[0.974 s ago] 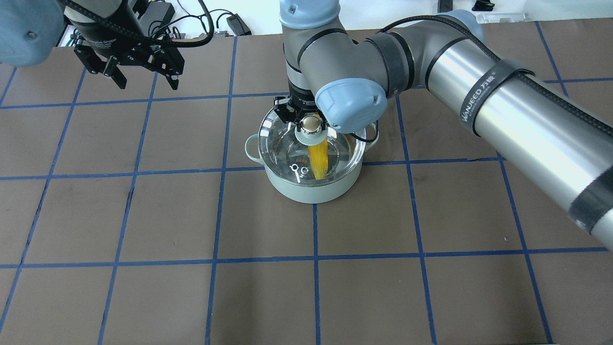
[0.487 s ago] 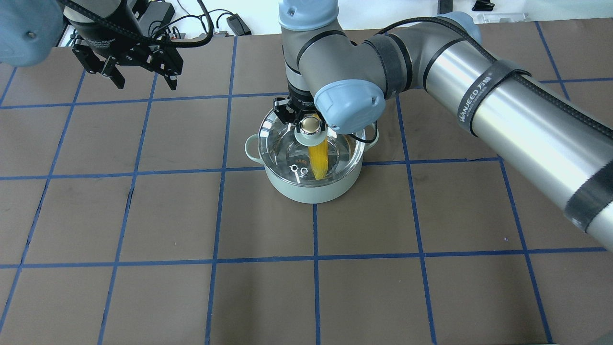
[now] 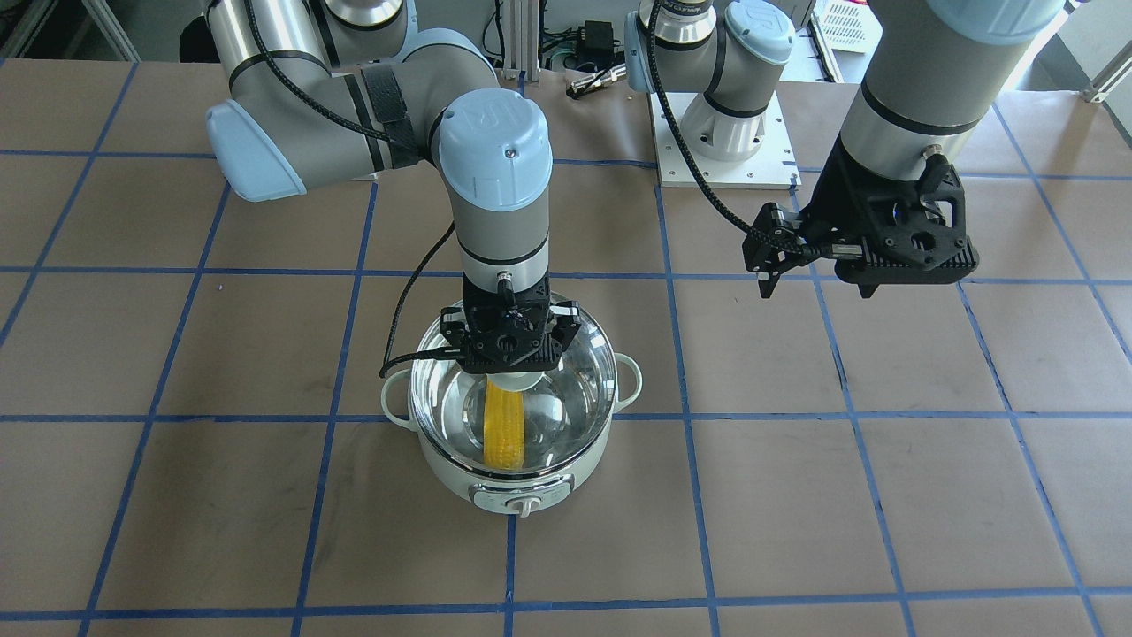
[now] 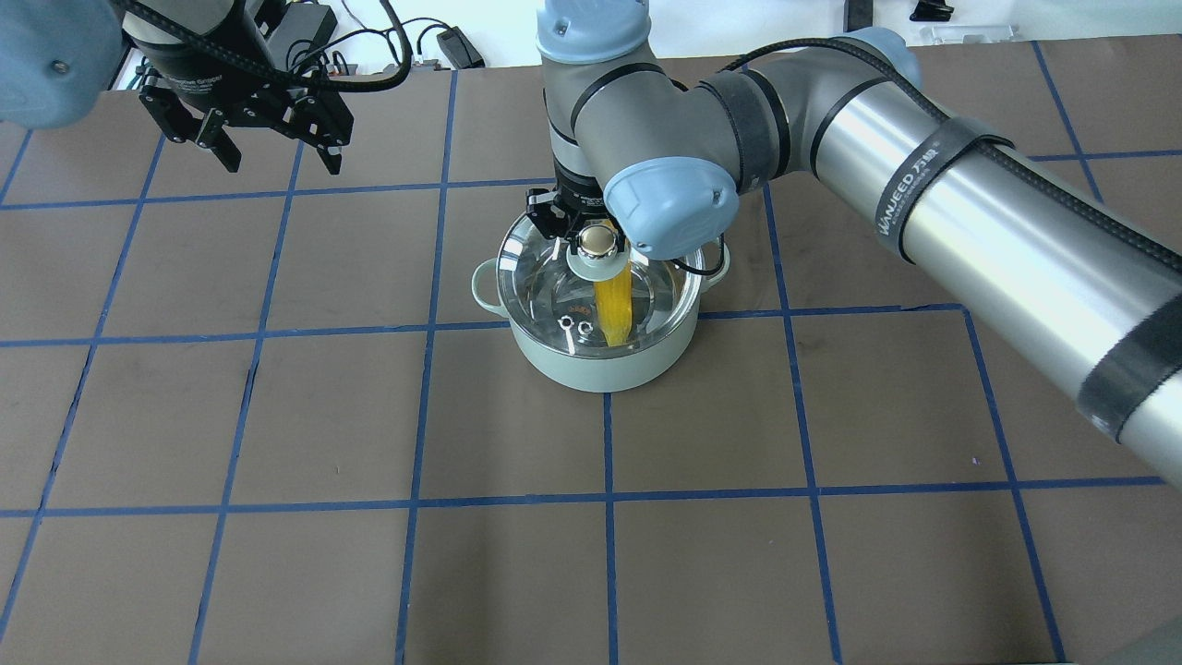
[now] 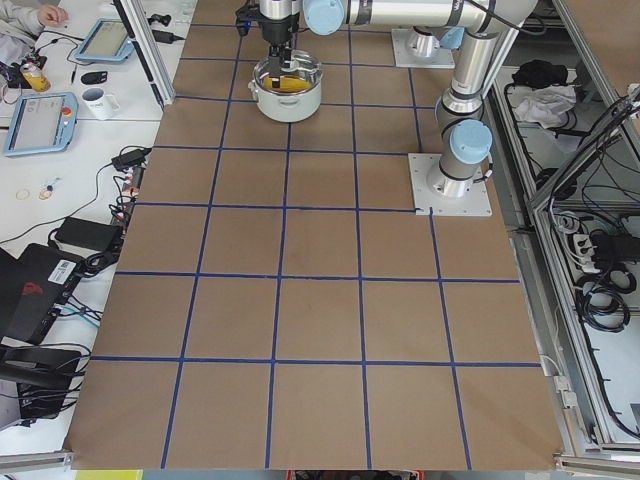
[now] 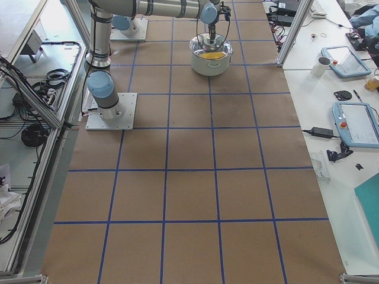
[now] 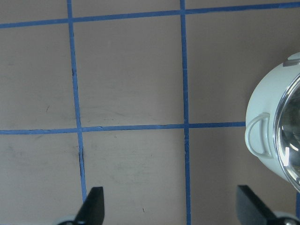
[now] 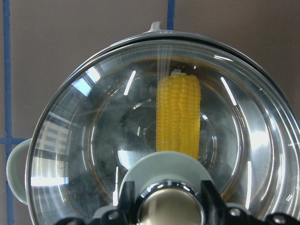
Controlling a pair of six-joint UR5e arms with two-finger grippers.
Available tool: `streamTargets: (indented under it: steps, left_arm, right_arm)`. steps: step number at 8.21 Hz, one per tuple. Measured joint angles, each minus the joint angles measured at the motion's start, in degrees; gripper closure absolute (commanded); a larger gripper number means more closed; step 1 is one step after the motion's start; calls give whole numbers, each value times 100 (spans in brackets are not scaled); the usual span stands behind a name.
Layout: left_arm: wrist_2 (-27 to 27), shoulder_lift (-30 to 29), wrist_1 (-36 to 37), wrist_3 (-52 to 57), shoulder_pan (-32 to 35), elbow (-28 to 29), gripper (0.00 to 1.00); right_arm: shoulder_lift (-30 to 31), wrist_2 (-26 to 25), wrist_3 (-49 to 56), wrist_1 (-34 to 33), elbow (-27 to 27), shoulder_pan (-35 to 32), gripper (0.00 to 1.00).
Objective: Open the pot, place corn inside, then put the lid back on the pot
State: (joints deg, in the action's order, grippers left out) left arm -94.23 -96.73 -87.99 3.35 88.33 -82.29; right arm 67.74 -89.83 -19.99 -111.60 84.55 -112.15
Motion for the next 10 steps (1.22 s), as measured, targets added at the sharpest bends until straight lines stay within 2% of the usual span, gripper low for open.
streamTargets:
  steps: [10]
  left_arm:
    - [-1, -13, 10, 7, 0, -6, 0]
  right_arm:
    - [-8, -68, 57, -193, 10, 0, 95]
